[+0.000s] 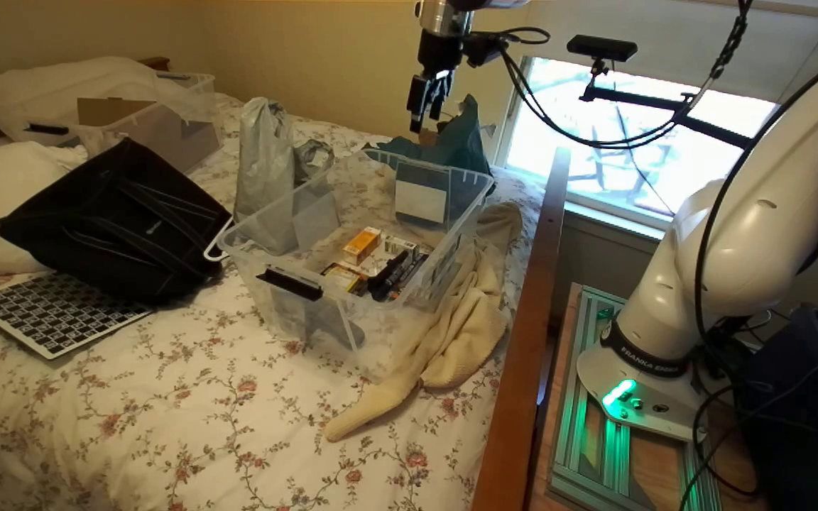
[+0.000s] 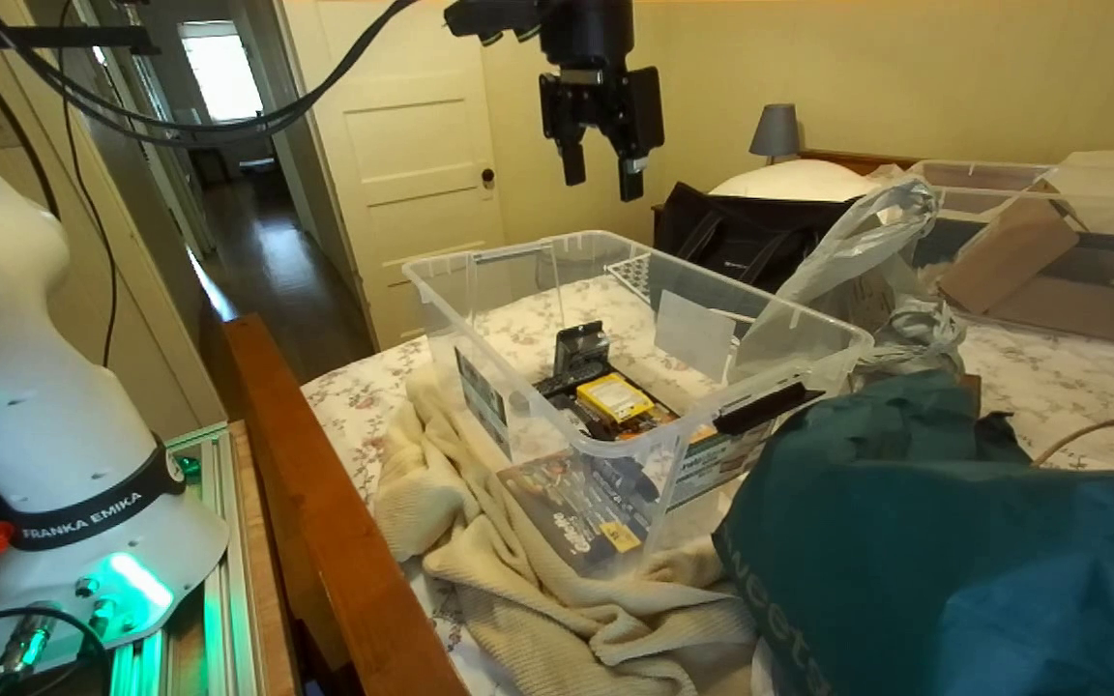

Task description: Remove one box from the storage container

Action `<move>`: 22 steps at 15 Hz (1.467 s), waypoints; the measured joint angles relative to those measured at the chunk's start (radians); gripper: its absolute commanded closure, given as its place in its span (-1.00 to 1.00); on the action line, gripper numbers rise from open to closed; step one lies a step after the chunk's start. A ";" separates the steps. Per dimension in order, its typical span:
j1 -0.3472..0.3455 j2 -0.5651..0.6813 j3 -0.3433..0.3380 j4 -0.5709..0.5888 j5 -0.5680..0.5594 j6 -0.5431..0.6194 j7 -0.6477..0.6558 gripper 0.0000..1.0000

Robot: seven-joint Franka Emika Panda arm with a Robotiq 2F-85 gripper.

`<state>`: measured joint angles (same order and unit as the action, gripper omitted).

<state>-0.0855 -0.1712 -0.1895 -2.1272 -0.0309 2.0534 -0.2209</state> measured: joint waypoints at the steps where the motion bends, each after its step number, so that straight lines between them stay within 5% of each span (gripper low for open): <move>1: 0.000 0.013 0.002 0.001 0.027 0.012 0.038 -1.00; 8: 0.000 0.116 0.033 0.000 0.094 0.173 0.283 -1.00; 16: -0.002 0.262 0.042 -0.001 -0.074 0.311 0.671 -1.00; 22: -0.002 0.287 0.042 0.007 -0.083 0.313 0.707 -1.00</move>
<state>-0.0877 0.1157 -0.1478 -2.1199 -0.1137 2.3668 0.4856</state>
